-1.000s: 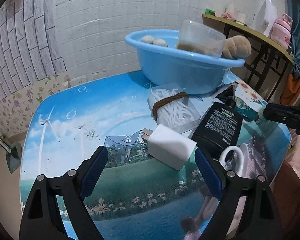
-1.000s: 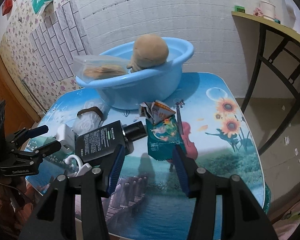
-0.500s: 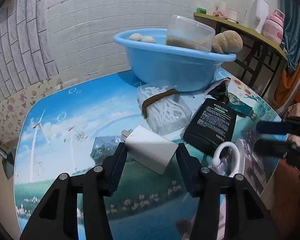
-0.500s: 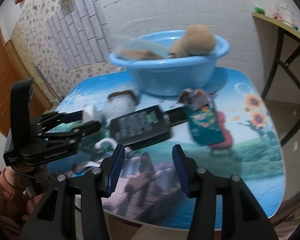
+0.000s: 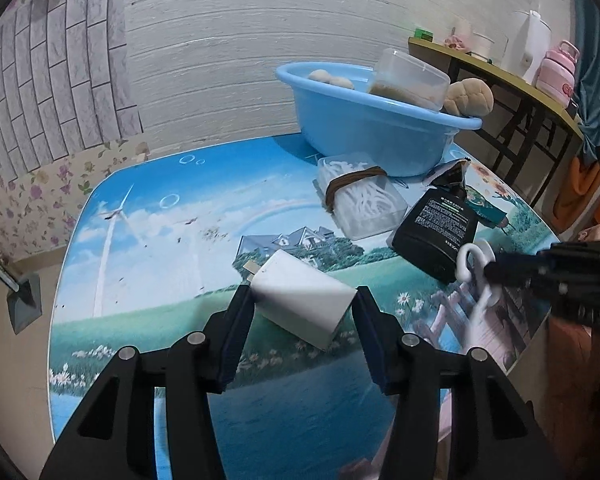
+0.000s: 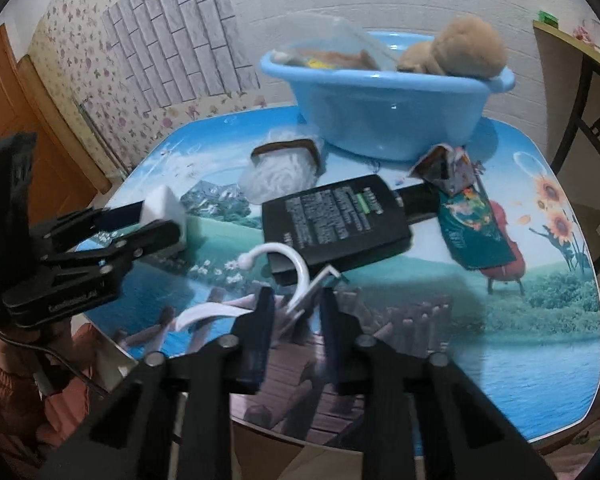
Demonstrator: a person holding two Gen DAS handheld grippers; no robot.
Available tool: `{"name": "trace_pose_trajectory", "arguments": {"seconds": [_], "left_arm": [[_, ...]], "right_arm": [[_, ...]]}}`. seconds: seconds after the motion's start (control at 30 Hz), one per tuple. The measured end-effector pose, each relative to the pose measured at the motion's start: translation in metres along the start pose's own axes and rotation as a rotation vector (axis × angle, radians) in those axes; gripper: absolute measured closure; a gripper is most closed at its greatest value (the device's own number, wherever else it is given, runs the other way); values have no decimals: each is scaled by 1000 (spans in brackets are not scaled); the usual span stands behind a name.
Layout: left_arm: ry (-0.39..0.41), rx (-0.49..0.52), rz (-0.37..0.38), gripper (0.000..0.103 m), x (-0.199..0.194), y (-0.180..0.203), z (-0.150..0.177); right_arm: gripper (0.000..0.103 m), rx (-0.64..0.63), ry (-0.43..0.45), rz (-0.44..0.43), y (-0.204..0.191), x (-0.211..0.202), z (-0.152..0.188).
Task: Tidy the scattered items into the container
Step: 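Withdraw from basin, move left gripper to white block while right gripper approaches white hanger, then position left gripper around white block while right gripper straddles hanger hook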
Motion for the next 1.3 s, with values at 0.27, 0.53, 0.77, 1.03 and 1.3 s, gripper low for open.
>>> {"name": "trace_pose_trajectory", "arguments": {"seconds": [0.27,0.53,0.77,1.03,1.3], "left_arm": [[-9,1,-7,50,-3,-1,6],[-7,-18,-42,36,-11,-13,11],[-5,-50,-71,36,-21,-27,17],[-2,-48,-45,36,-9,-16,10],[-25,-46,-42,36,11,-11,6]], "right_arm": [[96,83,18,80,49,-2,-8],[96,138,38,150,83,-2,-10],[83,113,95,43,66,-14,-13],[56,4,94,71,35,-9,-8],[55,-41,94,92,25,-4,-2]]}}
Point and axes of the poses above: each gripper's, at about its wrist camera, not at the fingertips, and x roughly the way its jaws point, y to its right, z to its underside, the point moved 8 cm from there along x, roughly the way its jaws point, and after that the axes turned 15 degrees about z, right-handed, at the moved point
